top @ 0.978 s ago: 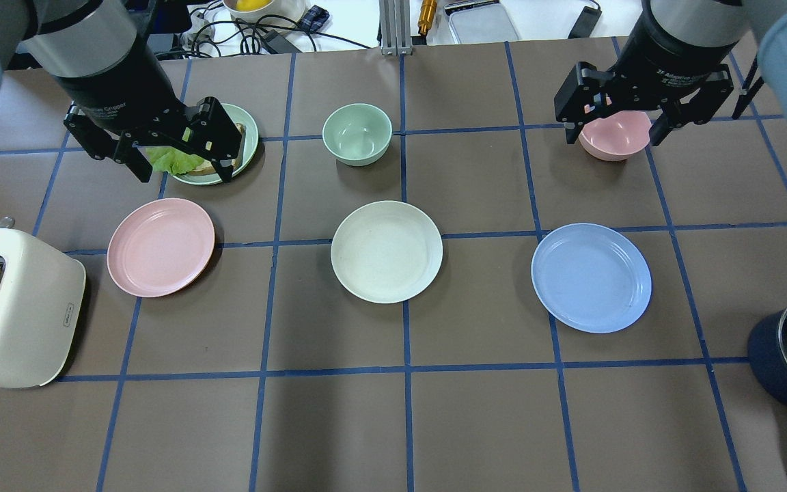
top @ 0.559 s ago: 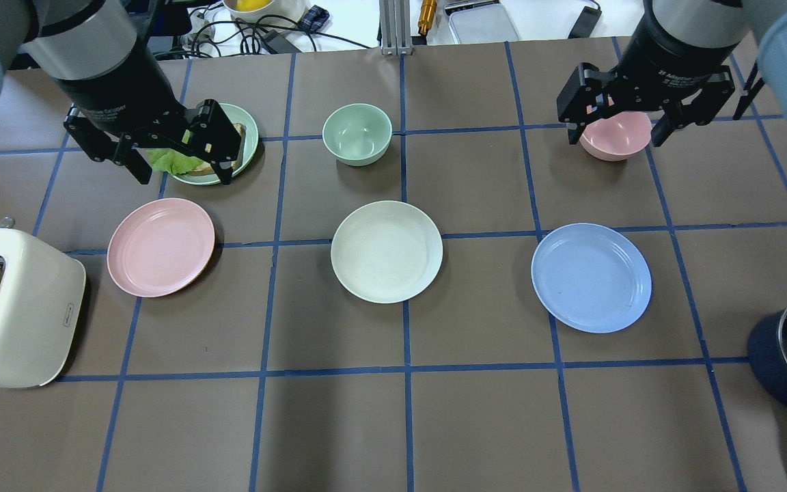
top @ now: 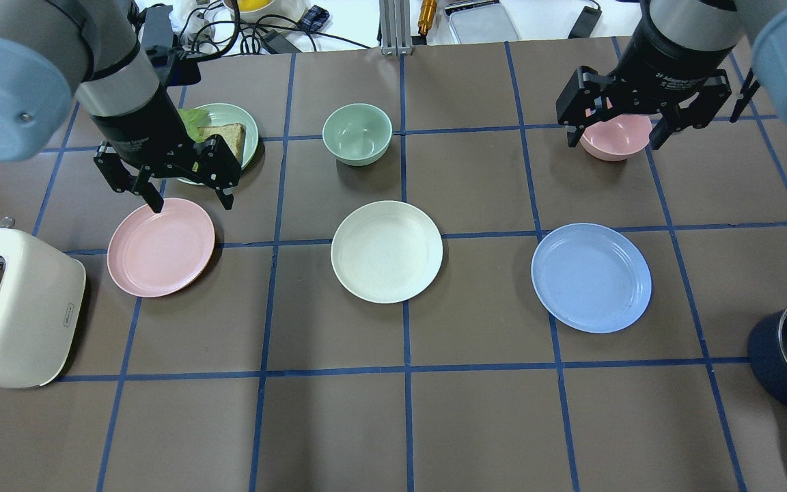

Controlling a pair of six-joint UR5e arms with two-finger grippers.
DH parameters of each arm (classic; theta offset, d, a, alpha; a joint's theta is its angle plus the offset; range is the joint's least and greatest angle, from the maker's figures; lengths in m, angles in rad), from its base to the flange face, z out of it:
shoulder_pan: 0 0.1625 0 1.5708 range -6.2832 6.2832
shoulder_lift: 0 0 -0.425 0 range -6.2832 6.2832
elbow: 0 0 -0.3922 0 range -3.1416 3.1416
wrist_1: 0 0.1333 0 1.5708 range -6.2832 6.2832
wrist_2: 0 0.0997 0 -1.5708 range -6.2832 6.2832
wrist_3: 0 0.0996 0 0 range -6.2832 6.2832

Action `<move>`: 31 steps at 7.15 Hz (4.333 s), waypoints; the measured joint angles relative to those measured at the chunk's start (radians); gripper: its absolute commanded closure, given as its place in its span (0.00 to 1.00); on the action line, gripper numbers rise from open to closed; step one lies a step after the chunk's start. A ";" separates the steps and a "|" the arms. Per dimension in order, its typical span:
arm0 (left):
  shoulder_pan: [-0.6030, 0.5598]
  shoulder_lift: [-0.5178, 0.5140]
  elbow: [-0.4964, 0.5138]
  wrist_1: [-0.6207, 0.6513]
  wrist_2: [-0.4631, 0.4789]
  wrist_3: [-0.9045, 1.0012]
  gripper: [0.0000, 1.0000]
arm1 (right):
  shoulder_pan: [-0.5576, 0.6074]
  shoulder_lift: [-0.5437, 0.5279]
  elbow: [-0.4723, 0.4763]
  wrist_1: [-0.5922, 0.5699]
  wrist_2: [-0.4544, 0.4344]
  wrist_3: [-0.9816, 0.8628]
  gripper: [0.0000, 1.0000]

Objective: Stack three plates with pink and blue
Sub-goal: 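Grip the pink plate rim with left gripper while right grips blue plate, then carry the pink plate with the left gripper onto the cream plate, then release pink plate and raise left gripper while right gripper lifts blue plate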

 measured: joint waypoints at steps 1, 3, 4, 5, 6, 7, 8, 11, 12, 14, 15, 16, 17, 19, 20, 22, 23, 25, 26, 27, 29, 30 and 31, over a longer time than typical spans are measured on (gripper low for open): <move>0.030 -0.030 -0.087 0.132 0.003 0.029 0.00 | -0.003 0.009 0.005 -0.003 0.000 -0.001 0.00; 0.069 -0.114 -0.209 0.406 0.050 0.093 0.00 | -0.044 0.050 0.046 -0.025 -0.006 -0.015 0.00; 0.077 -0.165 -0.230 0.493 0.074 0.131 0.00 | -0.094 0.065 0.101 -0.074 -0.008 -0.048 0.00; 0.080 -0.211 -0.246 0.558 0.085 0.152 0.19 | -0.164 0.073 0.196 -0.174 -0.007 -0.106 0.01; 0.081 -0.241 -0.261 0.594 0.088 0.161 0.45 | -0.225 0.079 0.297 -0.295 -0.003 -0.152 0.02; 0.081 -0.261 -0.276 0.611 0.091 0.165 0.74 | -0.269 0.095 0.397 -0.436 0.001 -0.192 0.15; 0.081 -0.271 -0.284 0.616 0.093 0.167 0.99 | -0.296 0.126 0.483 -0.570 0.004 -0.232 0.25; 0.076 -0.272 -0.284 0.621 0.094 0.161 1.00 | -0.330 0.200 0.594 -0.716 0.006 -0.348 0.37; 0.069 -0.263 -0.283 0.621 0.094 0.156 1.00 | -0.342 0.205 0.617 -0.725 0.006 -0.362 0.38; 0.025 -0.227 -0.271 0.617 0.093 0.142 1.00 | -0.370 0.206 0.635 -0.731 0.007 -0.372 0.74; -0.021 -0.212 -0.253 0.611 0.098 0.122 1.00 | -0.374 0.206 0.638 -0.731 0.008 -0.373 0.93; -0.077 -0.211 -0.222 0.604 0.100 0.076 1.00 | -0.375 0.206 0.638 -0.732 0.012 -0.372 1.00; -0.140 -0.220 -0.184 0.598 0.101 0.009 1.00 | -0.375 0.205 0.637 -0.732 0.022 -0.372 1.00; -0.281 -0.251 -0.100 0.575 0.098 -0.135 1.00 | -0.374 0.196 0.635 -0.731 0.034 -0.372 1.00; -0.350 -0.270 -0.050 0.557 0.094 -0.199 1.00 | -0.373 0.188 0.631 -0.731 0.036 -0.370 1.00; -0.465 -0.325 0.033 0.522 0.075 -0.304 1.00 | -0.368 0.165 0.595 -0.703 0.035 -0.366 1.00; -0.506 -0.348 0.055 0.513 0.064 -0.337 1.00 | -0.366 0.159 0.566 -0.669 0.034 -0.365 1.00; -0.552 -0.384 0.085 0.508 0.047 -0.388 1.00 | -0.365 0.159 0.499 -0.589 0.033 -0.364 1.00; -0.563 -0.396 0.096 0.507 0.045 -0.396 1.00 | -0.364 0.162 0.468 -0.557 0.032 -0.363 1.00; -0.571 -0.407 0.101 0.507 0.045 -0.399 0.01 | -0.364 0.163 0.439 -0.528 0.032 -0.361 1.00; -0.575 -0.420 0.101 0.515 0.048 -0.399 0.00 | -0.359 0.164 0.395 -0.484 0.033 -0.340 1.00; -0.571 -0.416 0.104 0.519 0.047 -0.397 0.00 | -0.349 0.164 0.380 -0.475 0.033 -0.326 1.00; -0.559 -0.399 0.110 0.518 0.045 -0.397 0.00 | -0.332 0.164 0.364 -0.470 0.030 -0.306 1.00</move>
